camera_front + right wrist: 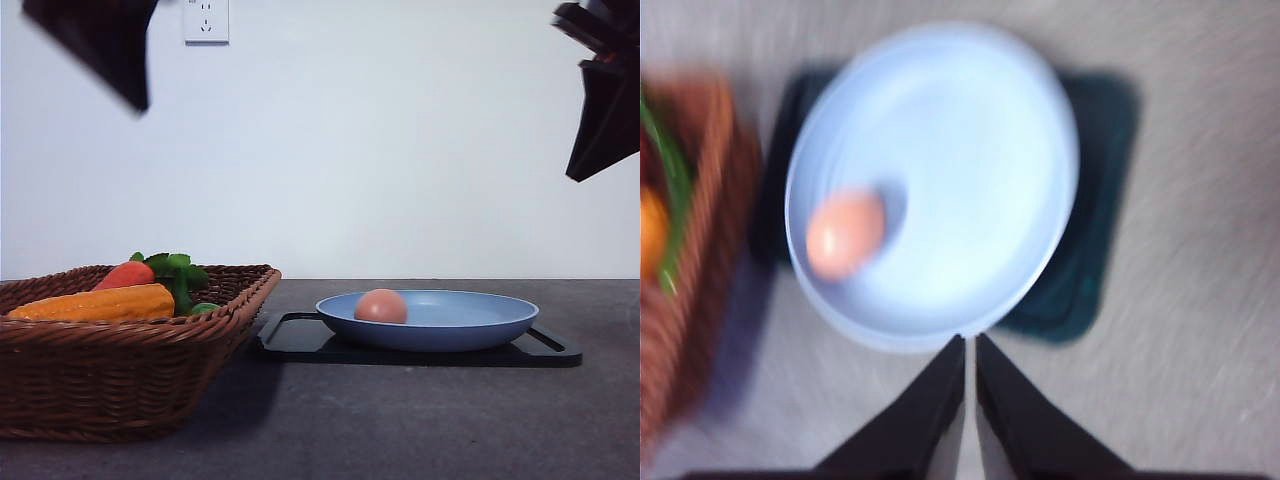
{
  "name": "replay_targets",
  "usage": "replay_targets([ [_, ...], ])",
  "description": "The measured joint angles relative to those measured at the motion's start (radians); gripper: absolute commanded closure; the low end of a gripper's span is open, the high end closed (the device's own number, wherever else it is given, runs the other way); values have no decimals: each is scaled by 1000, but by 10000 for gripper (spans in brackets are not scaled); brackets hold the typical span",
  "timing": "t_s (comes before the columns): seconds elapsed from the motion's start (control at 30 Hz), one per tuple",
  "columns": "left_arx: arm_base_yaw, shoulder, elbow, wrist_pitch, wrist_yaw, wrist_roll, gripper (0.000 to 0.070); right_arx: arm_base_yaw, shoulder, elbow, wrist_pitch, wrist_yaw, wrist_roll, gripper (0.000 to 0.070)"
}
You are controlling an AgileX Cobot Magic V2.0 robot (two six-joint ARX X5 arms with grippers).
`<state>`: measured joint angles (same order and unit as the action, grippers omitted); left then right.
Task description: Transfer egg from basket to plate and serve
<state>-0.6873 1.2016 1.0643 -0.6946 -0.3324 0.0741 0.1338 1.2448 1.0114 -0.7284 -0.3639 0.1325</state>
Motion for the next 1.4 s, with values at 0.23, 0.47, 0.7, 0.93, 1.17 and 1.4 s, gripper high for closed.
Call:
replay_targets([
  [0.23, 154, -131, -183, 154, 155, -86, 700, 202, -228, -267, 266, 267, -5, 700],
  [0.47, 172, -435, -478, 389, 180, -206, 700, 315, -441, -568, 622, 347, -5, 700],
  [0.7, 154, -667, -608, 407, 200, -286, 700, 350, -503, -685, 803, 364, 3, 700],
  [0.93, 154, -697, -608, 448, 200, -295, 700, 350, -505, -685, 832, 364, 3, 700],
  [1.17, 154, -697, -608, 445, 200, -298, 700, 350, -505, -685, 851, 364, 3, 700],
  [1.4, 178, -808, -608, 407, 201, -272, 700, 350, -505, -685, 851, 364, 3, 700],
])
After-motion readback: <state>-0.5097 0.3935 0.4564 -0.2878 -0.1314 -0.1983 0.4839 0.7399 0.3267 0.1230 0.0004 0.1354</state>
